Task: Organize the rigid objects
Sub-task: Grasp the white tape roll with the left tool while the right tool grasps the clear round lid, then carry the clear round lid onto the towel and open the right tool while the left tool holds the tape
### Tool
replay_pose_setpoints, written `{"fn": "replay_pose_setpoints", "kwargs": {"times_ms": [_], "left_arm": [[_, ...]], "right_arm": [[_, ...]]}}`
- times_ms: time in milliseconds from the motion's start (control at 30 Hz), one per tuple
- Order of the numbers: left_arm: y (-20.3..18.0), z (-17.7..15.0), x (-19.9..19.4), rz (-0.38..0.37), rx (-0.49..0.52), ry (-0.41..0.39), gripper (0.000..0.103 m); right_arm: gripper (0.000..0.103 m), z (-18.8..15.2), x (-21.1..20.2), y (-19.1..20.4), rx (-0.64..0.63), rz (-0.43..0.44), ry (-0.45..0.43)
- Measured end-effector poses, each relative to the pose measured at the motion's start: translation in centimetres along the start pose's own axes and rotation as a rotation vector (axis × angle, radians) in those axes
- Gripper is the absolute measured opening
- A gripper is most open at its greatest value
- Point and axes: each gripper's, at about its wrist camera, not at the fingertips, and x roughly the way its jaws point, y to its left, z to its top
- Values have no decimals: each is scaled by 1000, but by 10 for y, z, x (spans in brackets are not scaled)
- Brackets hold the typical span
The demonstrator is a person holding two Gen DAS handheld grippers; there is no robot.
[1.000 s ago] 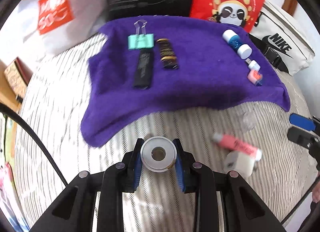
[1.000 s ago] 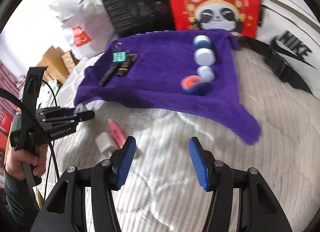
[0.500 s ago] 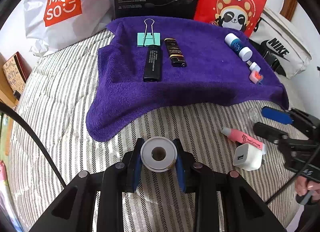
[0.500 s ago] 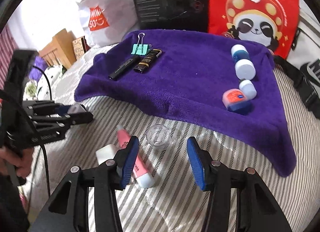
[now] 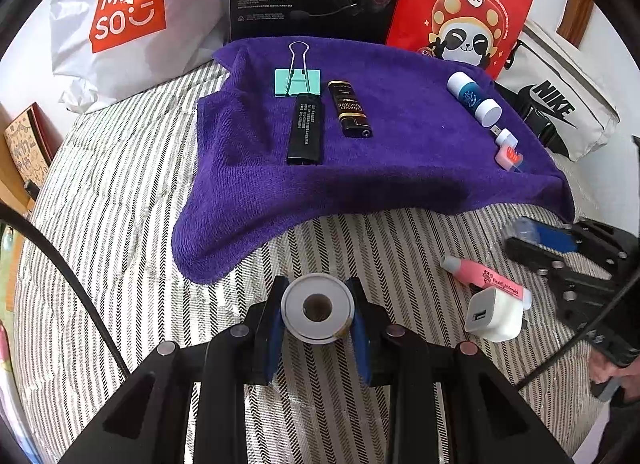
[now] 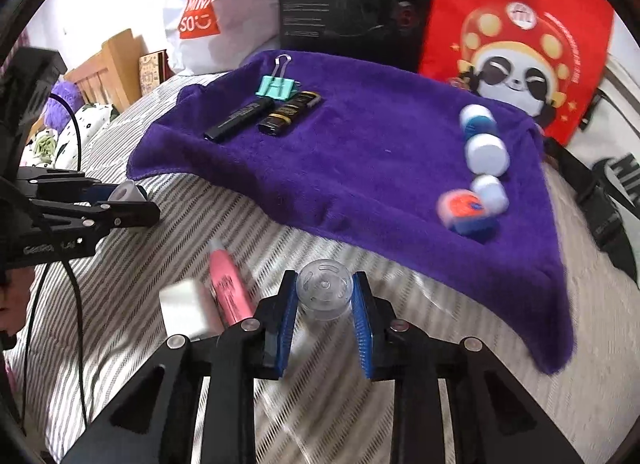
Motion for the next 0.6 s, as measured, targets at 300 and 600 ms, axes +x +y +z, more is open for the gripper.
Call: {"fn": "replay_pose_setpoints", "kwargs": {"times_ms": [300,600], "left_arm": [[-11,-1,2,62,29,-14,28],[-10,3,3,62,1,8,27]], "right_arm": [[27,-19,-10,-18,41,-46,53],[27,-21,-16,-25,101,-17,30]]}}
